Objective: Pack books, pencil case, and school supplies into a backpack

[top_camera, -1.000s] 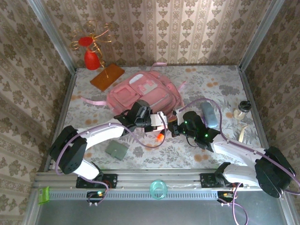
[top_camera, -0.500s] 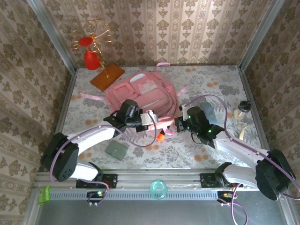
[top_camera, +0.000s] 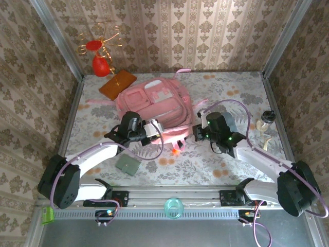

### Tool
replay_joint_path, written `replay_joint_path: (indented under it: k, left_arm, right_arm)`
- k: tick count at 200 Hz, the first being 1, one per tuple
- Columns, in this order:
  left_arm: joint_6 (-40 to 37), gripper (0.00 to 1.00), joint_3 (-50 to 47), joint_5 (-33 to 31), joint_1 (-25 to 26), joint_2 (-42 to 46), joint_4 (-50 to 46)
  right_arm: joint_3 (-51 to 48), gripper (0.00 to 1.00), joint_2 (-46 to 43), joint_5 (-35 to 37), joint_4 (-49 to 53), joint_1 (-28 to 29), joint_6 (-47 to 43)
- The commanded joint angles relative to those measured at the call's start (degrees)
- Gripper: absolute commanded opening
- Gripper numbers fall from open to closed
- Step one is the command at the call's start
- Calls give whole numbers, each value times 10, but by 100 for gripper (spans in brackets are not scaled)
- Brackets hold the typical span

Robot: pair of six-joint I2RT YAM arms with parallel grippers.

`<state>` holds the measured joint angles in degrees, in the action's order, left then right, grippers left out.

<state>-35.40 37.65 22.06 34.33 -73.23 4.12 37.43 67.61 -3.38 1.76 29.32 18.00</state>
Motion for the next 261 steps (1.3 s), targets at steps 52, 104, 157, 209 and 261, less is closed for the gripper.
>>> replay_joint_path:
  k: [52, 104, 157, 209, 261]
  left_arm:
    - [72, 61, 76, -41, 102, -15, -14]
    - [50, 56, 160, -46, 144, -111, -59]
    - [30, 23, 194, -62, 137, -159, -87]
    - [6, 0, 137, -31, 87, -96, -79]
    - [-27, 0, 90, 9, 50, -50, -85]
  right_arm:
    - [-33, 0, -37, -49, -103, 52, 0]
    - [-36, 0, -46, -61, -120, 62, 2]
    - [-40, 0, -51, -59, -121, 63, -1]
    - [-28, 0, -58, 30, -18, 26, -17]
    - [22, 0, -17, 118, 59, 11, -17]
